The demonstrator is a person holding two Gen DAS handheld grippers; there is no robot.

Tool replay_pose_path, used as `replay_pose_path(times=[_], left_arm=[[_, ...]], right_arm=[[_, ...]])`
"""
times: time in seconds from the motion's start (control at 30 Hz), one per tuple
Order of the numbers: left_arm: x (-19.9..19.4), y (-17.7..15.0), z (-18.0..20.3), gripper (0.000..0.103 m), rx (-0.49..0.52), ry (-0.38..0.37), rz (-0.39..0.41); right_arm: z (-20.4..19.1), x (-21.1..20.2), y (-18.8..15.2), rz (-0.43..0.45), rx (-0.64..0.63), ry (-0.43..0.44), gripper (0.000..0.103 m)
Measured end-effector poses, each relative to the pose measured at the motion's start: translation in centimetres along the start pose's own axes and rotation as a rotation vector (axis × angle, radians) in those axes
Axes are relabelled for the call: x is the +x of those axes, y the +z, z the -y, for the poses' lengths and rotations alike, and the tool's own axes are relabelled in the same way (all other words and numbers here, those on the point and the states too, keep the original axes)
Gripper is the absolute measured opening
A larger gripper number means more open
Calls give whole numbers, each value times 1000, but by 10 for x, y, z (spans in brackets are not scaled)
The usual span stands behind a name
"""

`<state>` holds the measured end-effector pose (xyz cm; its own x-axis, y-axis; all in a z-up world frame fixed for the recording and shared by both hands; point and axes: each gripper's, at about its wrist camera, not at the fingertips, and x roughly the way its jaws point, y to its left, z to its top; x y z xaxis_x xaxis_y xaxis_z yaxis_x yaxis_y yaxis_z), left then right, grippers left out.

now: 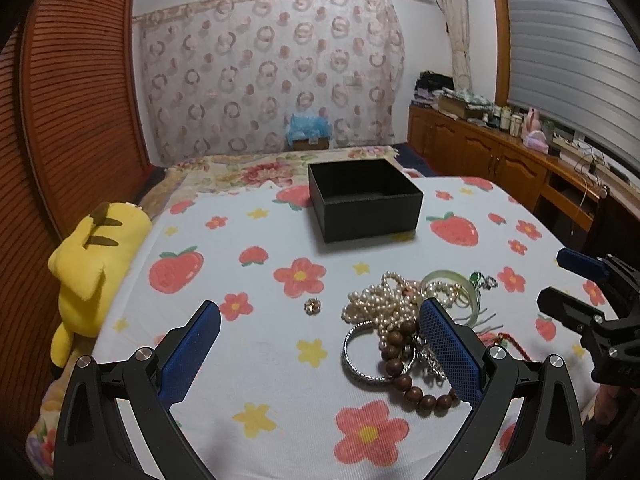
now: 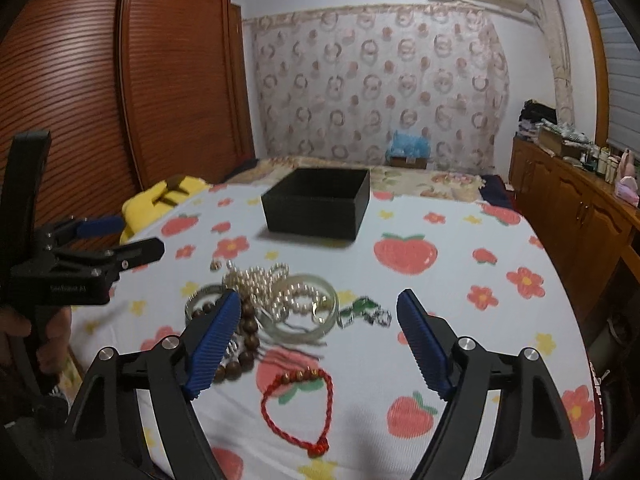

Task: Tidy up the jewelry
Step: 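Grasp the wooden bead bracelet with the left gripper while the right grasps the red string bracelet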

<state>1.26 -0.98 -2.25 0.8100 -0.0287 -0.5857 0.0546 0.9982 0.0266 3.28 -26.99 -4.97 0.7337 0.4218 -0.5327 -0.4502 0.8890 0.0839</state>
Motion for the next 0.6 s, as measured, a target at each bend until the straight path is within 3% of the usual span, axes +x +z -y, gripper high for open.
replay_pose_path(times=[0.13,0.3,0.47,0.53,0.6], left_arm=[[12,-5,0,97,4,-16,-32],[32,-15,3,97,19,-75,-90],[44,-23,11,96,44,-142,-140],[47,-25,14,93,49,-163,-152],[48,-27,18,81,65,-176,-160]], right_arm=[[3,7,-10,-47,-5,19,74],[10,20,-24,-127,-10,48,53],[15,29,-34,-182,-4,76,43],[13,30,-35,-194,-14,81,42],[11,31,-38,-206,-23,87,39]])
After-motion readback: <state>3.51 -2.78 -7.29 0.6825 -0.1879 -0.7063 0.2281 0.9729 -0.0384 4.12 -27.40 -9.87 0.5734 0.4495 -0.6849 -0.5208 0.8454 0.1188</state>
